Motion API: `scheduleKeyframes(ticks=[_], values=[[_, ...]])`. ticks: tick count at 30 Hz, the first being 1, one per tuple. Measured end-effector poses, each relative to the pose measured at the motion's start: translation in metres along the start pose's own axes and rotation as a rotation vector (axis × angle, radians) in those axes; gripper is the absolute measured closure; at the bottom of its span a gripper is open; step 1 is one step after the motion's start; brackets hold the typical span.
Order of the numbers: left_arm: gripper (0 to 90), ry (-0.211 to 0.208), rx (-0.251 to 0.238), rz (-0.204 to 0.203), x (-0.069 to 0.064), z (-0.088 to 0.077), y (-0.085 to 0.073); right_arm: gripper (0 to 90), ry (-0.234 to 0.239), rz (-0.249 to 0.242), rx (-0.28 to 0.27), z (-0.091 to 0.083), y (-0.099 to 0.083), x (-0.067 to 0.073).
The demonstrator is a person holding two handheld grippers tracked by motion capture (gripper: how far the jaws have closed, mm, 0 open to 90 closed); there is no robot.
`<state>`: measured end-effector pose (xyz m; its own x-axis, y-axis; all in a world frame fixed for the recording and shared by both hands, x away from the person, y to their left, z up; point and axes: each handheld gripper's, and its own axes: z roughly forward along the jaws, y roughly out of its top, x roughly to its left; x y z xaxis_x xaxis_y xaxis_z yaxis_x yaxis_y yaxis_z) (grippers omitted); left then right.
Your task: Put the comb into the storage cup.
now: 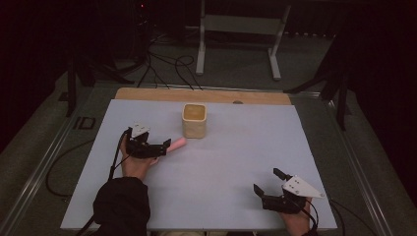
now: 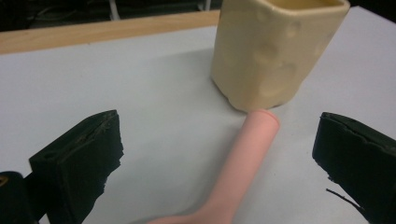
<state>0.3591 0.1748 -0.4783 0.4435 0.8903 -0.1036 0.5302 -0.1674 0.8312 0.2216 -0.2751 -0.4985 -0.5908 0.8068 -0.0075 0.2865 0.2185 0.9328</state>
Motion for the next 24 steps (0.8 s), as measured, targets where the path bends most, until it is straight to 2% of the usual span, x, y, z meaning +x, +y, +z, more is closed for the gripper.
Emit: scheduleKeyframes(ticks=[11, 18, 24], values=[[4.0, -0.007, 0.041, -0.002, -0.006, 0.012, 0.003, 8.9, 0.000, 0.001, -0.003, 0.000, 0.000, 0.000], [6.8, -0.023, 0.059, -0.018, -0.009, 0.018, 0.008, 9.0, 0.001, 0.003, -0.005, 0.000, 0.000, -0.001], [15.7, -0.021, 0.091, -0.027, -0.009, 0.024, 0.008, 9.0, 0.004, 0.004, -0.007, 0.000, 0.000, -0.001]])
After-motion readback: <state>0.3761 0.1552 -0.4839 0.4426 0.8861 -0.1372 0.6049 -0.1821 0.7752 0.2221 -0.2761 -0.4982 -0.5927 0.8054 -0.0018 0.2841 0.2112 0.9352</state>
